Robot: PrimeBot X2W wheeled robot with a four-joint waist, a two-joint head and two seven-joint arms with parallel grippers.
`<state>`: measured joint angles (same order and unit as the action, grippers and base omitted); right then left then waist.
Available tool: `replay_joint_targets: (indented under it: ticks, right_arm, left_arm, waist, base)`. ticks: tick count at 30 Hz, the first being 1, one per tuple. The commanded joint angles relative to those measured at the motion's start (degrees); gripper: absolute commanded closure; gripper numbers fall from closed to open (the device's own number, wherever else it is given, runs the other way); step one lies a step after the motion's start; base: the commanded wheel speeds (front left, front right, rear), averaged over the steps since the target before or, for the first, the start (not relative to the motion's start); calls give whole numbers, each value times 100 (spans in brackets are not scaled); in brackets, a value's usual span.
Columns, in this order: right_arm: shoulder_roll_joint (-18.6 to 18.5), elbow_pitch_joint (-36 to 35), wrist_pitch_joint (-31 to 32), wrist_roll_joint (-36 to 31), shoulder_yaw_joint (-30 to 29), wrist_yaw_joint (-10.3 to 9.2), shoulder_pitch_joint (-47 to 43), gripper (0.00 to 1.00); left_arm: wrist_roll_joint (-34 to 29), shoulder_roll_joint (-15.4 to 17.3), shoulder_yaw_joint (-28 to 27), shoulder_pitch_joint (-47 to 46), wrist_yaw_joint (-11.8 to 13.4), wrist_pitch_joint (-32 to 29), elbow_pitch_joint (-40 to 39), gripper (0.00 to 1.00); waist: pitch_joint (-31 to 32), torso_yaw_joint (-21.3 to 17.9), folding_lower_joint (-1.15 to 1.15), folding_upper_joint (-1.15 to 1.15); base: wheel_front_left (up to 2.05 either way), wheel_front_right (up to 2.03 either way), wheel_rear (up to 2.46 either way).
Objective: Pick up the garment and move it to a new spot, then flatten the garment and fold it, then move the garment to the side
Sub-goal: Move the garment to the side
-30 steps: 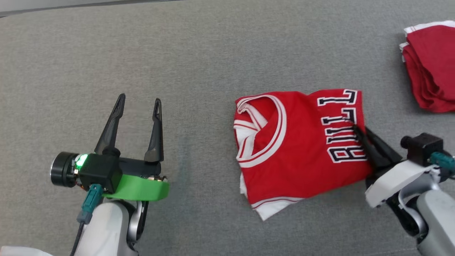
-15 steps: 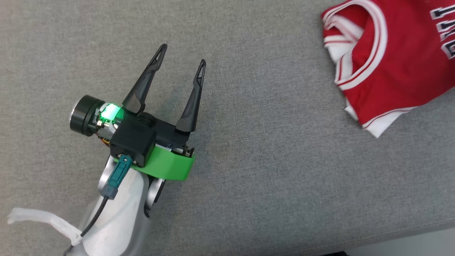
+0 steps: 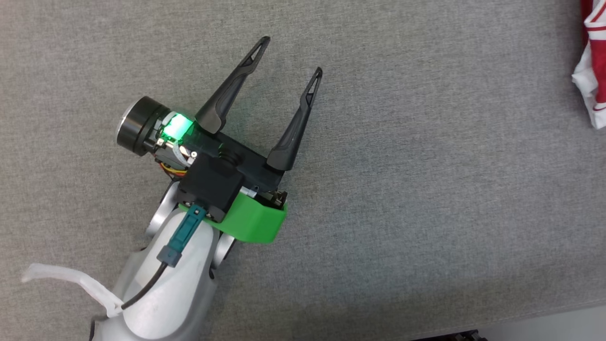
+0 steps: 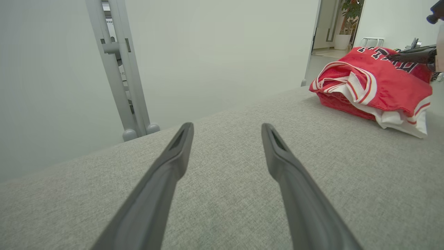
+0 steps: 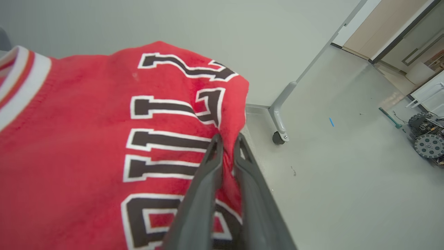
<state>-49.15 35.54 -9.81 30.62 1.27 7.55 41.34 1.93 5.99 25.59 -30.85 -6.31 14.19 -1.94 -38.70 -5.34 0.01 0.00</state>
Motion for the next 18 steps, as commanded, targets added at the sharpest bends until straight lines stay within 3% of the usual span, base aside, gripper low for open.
replay_joint_targets:
  ticks: [1, 9, 18]
  right_arm:
    - [71, 199, -120, -130, -64, -14, 181, 0]
    - [711, 930, -519, -746, -445, -13, 416, 0]
    - [2132, -956, -539, -1245, -1225, -13, -1032, 0]
  left_arm:
    - [-27, 32, 11, -108, -15, -2, -29, 0]
    - [90, 54, 33, 51, 36, 30, 81, 0]
    - [389, 135, -212, 703, 299, 59, 345, 0]
  waist:
    - [-55, 48, -1, 0]
    - [229, 59, -1, 0]
    - [1150, -219, -1, 0]
  base:
    - [0, 0, 0]
    - [0, 0, 0]
    - [0, 0, 0]
